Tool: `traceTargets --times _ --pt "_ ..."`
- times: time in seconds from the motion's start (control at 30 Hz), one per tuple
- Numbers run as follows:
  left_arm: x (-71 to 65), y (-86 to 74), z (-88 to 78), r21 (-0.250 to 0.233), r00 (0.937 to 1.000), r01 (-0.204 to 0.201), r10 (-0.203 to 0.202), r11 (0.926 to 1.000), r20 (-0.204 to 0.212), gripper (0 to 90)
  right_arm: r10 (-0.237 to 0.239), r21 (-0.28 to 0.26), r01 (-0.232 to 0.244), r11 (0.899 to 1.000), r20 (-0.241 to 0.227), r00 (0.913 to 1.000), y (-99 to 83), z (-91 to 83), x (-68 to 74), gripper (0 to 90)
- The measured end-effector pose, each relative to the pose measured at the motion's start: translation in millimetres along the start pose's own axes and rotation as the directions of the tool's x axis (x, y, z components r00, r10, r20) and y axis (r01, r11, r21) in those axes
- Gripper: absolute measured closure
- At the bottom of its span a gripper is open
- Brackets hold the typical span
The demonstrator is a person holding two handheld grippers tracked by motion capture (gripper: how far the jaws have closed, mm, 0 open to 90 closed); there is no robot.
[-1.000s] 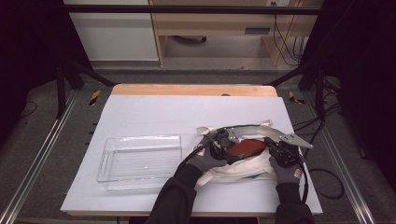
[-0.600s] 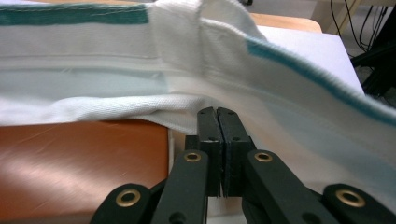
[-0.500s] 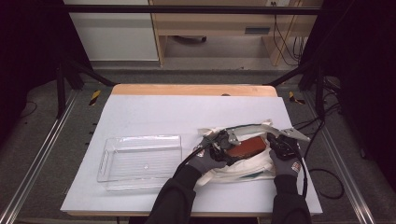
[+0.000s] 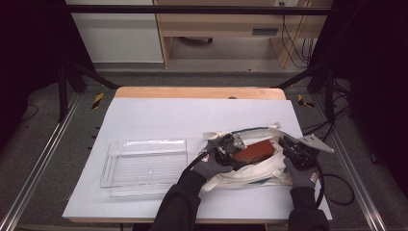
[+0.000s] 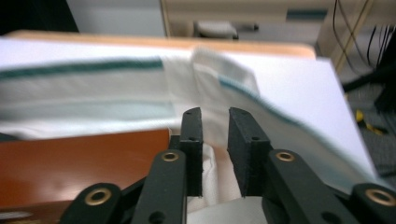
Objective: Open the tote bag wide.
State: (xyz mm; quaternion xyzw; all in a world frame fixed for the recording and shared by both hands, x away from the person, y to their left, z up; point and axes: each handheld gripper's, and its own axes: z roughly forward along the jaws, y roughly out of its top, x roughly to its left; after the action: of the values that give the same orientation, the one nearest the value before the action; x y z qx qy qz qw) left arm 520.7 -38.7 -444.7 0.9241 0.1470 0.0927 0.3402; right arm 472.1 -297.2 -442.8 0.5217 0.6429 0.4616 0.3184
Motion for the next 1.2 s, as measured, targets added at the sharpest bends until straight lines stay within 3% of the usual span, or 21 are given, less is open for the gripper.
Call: traceTargets --times 0.2,0.27,0.43,0.53,0.6,0.8,1.0,1.2 --pt "2.6 5.0 -2.7 0.008 0.9999 0.006 -0.006 1.0000 0.014 42.7 -0.052 -0.053 0.049 0.997 -0.066 0.9965 -1.1 -26.6 9.6 67.8" --pt "3.6 5.7 -4.3 0.003 0.9997 0.017 -0.017 0.9999 0.018 42.8 -0.069 -0.031 0.067 0.997 -0.070 0.9952 -1.7 -29.7 10.5 66.6" --pt "6.6 8.1 -14.6 -0.037 0.9981 0.049 -0.048 0.9981 0.039 42.8 -0.057 -0.018 0.055 0.998 -0.092 0.9941 -4.2 -35.1 10.5 67.3" --pt "4.6 9.7 -19.6 -0.054 0.9984 0.046 -0.045 0.9975 0.034 42.8 -0.095 0.044 0.098 0.994 -0.062 0.9935 -11.8 -30.0 10.6 69.4" --pt "3.9 11.0 -22.2 -0.059 0.9987 0.044 -0.042 0.9973 0.030 42.8 -0.084 0.063 0.087 0.994 -0.051 0.9952 -16.5 -27.0 8.4 69.8" --pt "3.9 15.0 -32.0 -0.097 0.9981 0.054 -0.051 0.9938 0.033 42.9 -0.054 0.023 0.056 0.998 -0.051 0.9972 -16.4 -36.5 5.3 67.7" --pt "0.3 27.2 -50.6 -0.158 0.9979 0.049 -0.042 0.9862 0.048 42.9 -0.070 -0.001 0.070 0.998 -0.063 0.9956 -15.3 -43.8 6.6 61.6" --pt "-7.0 37.2 -63.6 -0.166 0.9990 0.027 -0.021 0.9858 0.040 43.0 -0.085 -0.026 0.084 0.996 -0.058 0.9946 -11.9 -48.4 7.7 54.3"
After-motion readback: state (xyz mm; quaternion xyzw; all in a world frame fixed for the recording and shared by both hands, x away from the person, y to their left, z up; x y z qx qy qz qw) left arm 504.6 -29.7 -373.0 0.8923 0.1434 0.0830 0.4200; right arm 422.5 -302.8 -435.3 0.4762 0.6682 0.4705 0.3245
